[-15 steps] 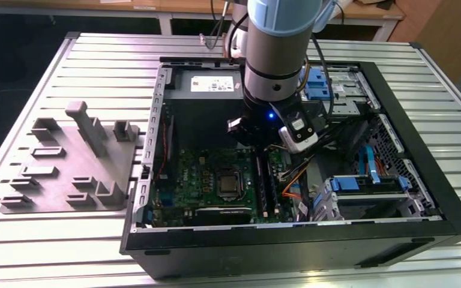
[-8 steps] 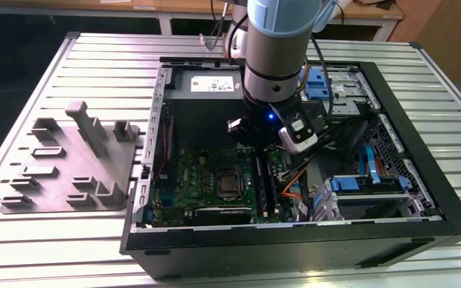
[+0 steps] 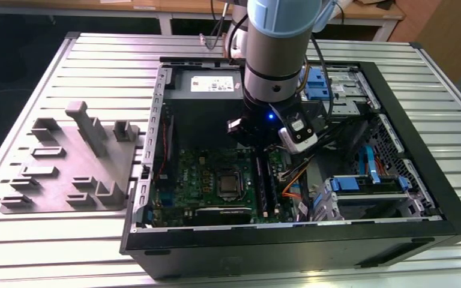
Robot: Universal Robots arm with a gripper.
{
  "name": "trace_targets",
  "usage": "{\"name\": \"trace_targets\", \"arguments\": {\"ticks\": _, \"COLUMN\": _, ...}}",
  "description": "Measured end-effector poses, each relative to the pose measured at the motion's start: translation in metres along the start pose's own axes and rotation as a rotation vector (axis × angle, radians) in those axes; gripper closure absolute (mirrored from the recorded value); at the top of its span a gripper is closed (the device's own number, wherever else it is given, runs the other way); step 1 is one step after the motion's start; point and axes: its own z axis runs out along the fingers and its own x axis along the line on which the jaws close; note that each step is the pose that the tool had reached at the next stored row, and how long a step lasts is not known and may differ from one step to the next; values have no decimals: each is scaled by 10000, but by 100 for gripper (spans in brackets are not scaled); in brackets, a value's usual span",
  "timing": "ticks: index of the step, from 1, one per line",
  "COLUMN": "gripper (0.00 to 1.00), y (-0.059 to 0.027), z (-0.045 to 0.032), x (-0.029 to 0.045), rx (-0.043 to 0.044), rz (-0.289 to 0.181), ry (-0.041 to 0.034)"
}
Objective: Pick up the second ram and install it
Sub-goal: 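Press down the second ram until it locks into place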
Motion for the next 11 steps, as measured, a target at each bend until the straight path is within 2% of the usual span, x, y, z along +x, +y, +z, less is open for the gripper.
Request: {"name": "trace_targets", "arguments": {"ticks": 11, "gripper": 90, "y": 1, "z": -12, "x": -1, "rx": -11, "rz": 1, "ry": -6}}
